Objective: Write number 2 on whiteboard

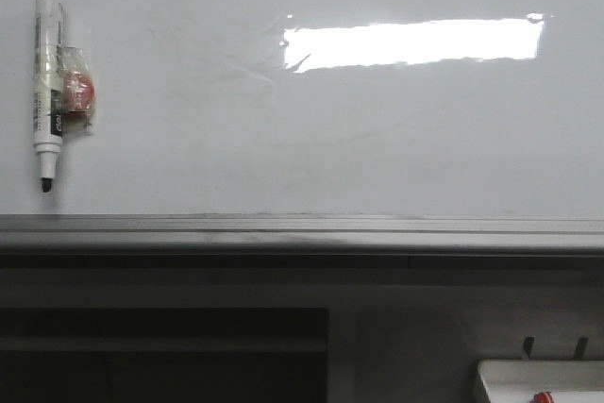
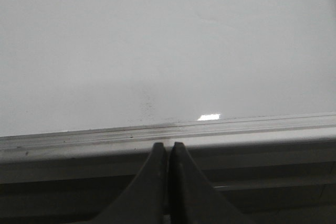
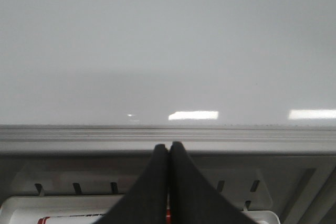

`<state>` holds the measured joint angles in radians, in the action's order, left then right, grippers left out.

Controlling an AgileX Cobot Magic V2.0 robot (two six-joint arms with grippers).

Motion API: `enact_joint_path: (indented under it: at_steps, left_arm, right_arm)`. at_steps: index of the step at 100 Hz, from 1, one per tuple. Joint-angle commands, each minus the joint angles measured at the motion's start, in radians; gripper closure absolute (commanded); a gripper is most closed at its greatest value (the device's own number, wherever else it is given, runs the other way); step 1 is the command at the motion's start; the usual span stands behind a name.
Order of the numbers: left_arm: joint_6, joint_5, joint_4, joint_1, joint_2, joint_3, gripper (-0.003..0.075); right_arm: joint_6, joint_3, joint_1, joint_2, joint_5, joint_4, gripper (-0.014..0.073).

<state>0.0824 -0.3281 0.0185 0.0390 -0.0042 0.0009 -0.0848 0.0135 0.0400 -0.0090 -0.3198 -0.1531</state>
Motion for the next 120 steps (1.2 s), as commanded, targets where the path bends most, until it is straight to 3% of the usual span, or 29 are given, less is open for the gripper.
enact_joint_path:
  at_steps: [1, 76, 84, 97, 120]
  left_arm:
    - [-0.011, 0.066, -0.006, -0.003, -0.028, 0.012, 0.0741]
    - [-0.011, 0.095, -0.006, -0.003, -0.028, 0.012, 0.0741]
    - [-0.011, 0.150, -0.030, -0.003, -0.028, 0.012, 0.0741]
    - [-0.011, 0.266, -0.052, -0.003, -0.028, 0.012, 0.0741]
    - [-0.011, 0.269, -0.040, -0.005, -0.028, 0.012, 0.0741]
  right_arm:
    - [0.008, 0.025, 0.007, -0.022, 0.028, 0.000, 0.0655]
    - [0.008, 0.025, 0.007, -0.022, 0.034, -0.008, 0.0655]
    - [0.008, 0.025, 0.007, -0.022, 0.117, -0.006, 0.0655]
    - [0.008, 0.025, 0.007, -0.022, 0.405, 0.001, 0.0655]
    - [0.008, 0.025, 0.007, -0.022, 0.633, 0.001, 0.0655]
